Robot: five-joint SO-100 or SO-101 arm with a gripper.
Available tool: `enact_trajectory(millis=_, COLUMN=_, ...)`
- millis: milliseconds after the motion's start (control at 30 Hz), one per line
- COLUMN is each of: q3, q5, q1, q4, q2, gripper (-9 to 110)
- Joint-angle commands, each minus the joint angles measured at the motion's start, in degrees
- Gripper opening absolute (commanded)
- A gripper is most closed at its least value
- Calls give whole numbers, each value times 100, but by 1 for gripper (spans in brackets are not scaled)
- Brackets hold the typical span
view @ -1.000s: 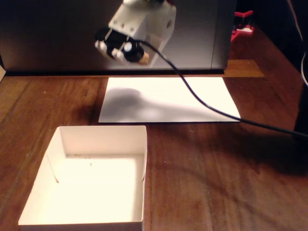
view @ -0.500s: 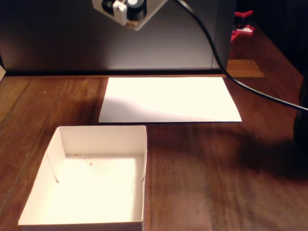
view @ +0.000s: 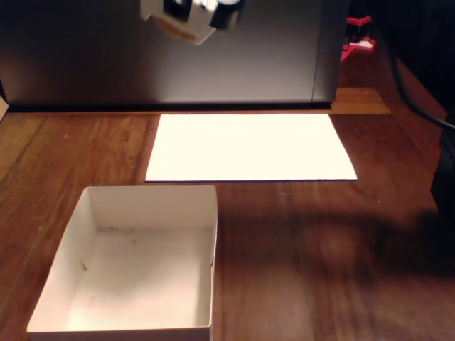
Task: Grasp a mini cookies block and put it in the white box.
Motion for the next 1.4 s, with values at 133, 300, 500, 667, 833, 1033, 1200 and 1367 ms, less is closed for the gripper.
enact_trajectory(millis=133, q3=-193, q5=149, q1=-1020, q4=79, q2=694, gripper=21)
enact_trajectory(millis=300, q3=-185, q5=343, q1=-1494, q4=220, q2=299, gripper=21)
enact_trajectory(millis=500, q3=-167, q5=545, q1=-1802, q4=193, q2=-255, gripper=21)
enact_trajectory(millis=667, q3=-158, q5=606, q1=-1872, q4=-88, q2=-694, gripper=21)
enact_trajectory(millis=833, q3=-149, q5=694, q1=-2505, q4=-633, q2=-1222, gripper=21)
enact_trajectory(millis=1033, q3=-202, q5=791, q1=-3199, q4=-984, q2=-1687, gripper=21)
enact_trajectory(millis=1200, q3=-281, q5=800, q1=-3217, q4=-1169, q2=-1881, gripper=21)
enact_trajectory(millis=1367, q3=-299, q5=870, q1=-3120, q4=-1230, q2=-1881, gripper=21)
